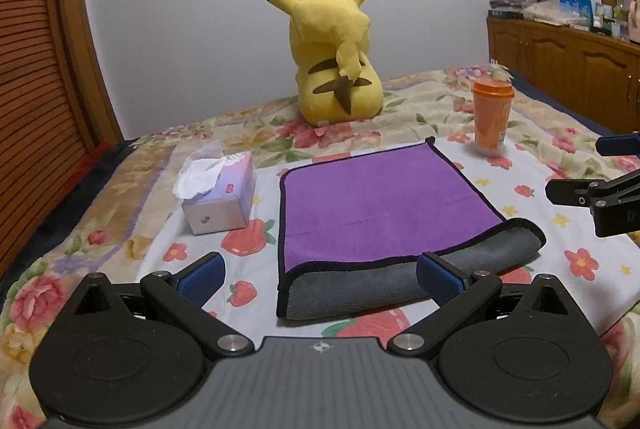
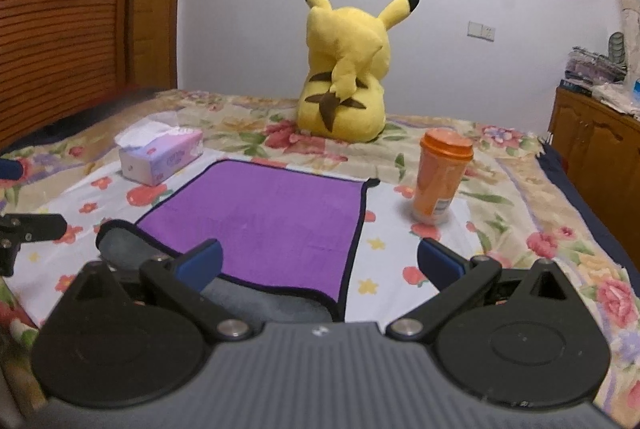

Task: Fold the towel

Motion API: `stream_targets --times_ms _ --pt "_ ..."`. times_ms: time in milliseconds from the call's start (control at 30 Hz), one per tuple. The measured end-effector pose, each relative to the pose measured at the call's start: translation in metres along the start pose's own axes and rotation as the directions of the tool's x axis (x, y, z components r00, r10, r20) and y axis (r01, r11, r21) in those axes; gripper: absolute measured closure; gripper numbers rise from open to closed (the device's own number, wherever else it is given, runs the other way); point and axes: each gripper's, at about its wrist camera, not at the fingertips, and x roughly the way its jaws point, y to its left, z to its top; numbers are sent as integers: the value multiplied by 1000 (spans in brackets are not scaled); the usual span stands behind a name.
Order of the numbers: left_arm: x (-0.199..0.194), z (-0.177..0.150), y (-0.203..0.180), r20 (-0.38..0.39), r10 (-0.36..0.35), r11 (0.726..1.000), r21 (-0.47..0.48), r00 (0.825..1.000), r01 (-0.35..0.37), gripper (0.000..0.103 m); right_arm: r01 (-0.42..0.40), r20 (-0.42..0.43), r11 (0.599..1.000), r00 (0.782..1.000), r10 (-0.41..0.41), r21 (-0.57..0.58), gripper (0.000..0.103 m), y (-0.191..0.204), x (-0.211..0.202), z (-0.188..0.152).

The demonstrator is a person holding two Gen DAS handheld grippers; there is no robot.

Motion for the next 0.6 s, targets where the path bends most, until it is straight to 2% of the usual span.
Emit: stream_targets --times_ms 367,600 --pt "43 0 13 -93 -35 999 -8 995 34 0 -41 -76 999 996 39 -18 0 0 27 0" --pt "61 -2 19 -121 -47 999 -1 992 47 0 -54 -117 998 992 50 -31 0 0 47 -1"
